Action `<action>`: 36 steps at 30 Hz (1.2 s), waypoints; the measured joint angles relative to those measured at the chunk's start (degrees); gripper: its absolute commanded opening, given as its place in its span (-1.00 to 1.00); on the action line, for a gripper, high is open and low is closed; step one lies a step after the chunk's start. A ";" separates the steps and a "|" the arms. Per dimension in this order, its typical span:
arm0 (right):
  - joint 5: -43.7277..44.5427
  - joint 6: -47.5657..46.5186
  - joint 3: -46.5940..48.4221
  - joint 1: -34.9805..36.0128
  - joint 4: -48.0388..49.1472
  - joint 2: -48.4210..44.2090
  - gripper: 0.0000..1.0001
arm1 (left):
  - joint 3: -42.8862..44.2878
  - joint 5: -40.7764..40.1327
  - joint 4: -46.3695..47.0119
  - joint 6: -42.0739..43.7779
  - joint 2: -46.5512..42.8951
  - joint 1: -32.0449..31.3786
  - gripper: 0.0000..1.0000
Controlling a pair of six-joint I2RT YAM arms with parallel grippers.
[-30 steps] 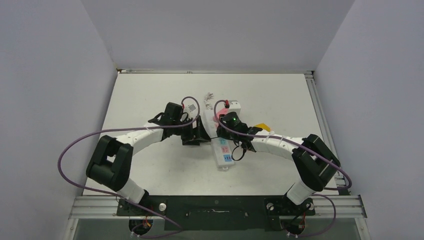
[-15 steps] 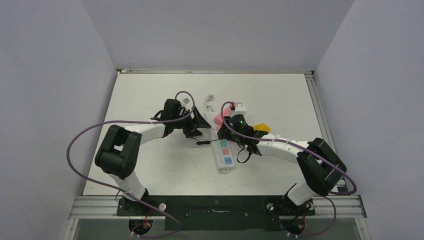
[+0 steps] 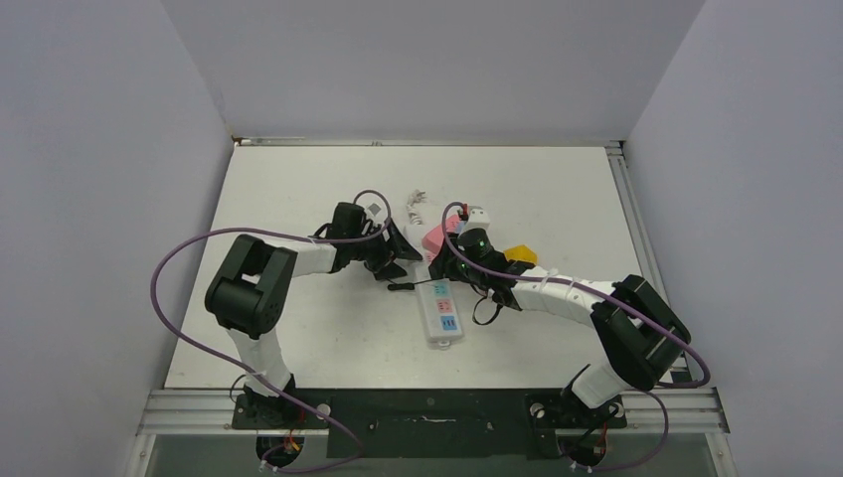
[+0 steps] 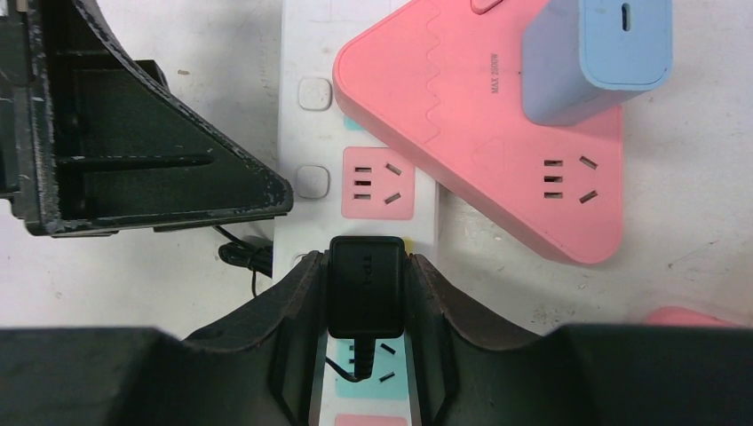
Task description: Pull the plug off the socket
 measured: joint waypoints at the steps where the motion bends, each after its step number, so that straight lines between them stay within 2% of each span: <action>1: -0.13 0.15 0.00 0.00 0.00 0.00 -0.89 | 0.07 0.15 0.02 0.00 0.39 -0.07 0.28; 9: -0.63 0.79 -0.11 0.00 0.20 0.00 -0.89 | 1.53 2.19 0.31 -0.22 4.00 -1.62 -0.22; 22: -0.42 1.20 -0.31 0.02 0.83 0.04 -0.89 | 1.66 3.30 1.29 -0.17 4.11 -1.77 -0.99; 36: 9.77 -1.03 3.17 5.40 -3.58 1.27 -0.89 | 1.62 3.30 1.64 -0.61 4.20 -1.73 -1.00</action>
